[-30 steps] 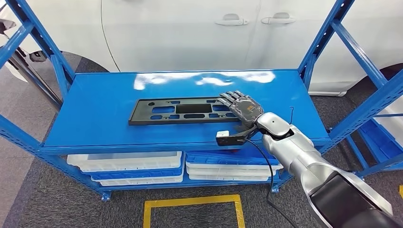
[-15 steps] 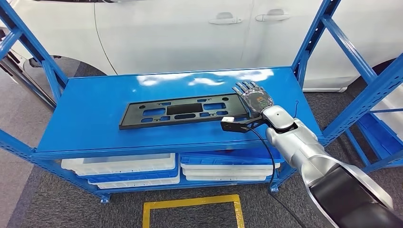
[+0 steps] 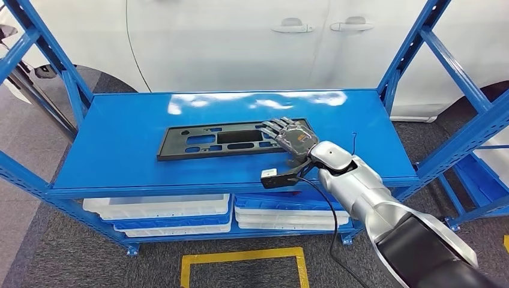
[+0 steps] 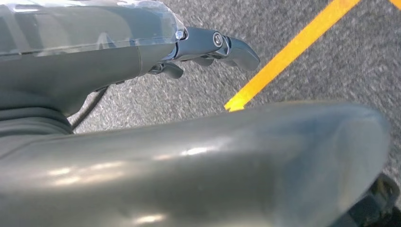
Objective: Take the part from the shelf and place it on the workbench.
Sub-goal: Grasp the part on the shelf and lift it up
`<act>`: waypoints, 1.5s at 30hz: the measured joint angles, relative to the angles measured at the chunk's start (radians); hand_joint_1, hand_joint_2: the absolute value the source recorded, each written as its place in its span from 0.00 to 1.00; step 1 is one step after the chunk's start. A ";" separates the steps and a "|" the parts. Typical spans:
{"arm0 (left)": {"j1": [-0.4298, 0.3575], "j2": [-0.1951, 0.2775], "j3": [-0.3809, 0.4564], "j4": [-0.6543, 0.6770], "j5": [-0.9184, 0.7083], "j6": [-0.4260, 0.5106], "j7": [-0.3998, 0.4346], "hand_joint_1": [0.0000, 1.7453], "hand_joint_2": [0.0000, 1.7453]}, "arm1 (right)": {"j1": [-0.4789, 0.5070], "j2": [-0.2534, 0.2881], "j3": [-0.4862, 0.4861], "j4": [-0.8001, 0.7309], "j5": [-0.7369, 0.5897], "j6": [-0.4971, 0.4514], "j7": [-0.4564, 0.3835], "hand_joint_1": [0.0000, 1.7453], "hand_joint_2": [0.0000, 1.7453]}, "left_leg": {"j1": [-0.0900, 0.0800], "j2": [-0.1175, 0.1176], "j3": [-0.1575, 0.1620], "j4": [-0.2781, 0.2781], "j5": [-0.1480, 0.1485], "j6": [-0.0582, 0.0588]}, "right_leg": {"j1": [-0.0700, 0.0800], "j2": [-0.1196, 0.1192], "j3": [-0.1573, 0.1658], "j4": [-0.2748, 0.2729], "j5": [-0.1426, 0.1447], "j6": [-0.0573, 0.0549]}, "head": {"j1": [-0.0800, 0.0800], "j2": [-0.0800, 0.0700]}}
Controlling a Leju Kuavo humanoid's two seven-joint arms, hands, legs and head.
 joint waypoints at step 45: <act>-0.020 -0.025 -0.051 -0.002 -0.015 -0.006 0.018 0.00 0.00 | 0.038 0.228 0.072 0.028 0.075 0.071 0.344 0.00 1.00 | 0.006 0.003 -0.120 0.269 -0.113 -0.063 | 0.009 -0.002 0.121 -0.232 0.076 -0.057 | 0.000 0.000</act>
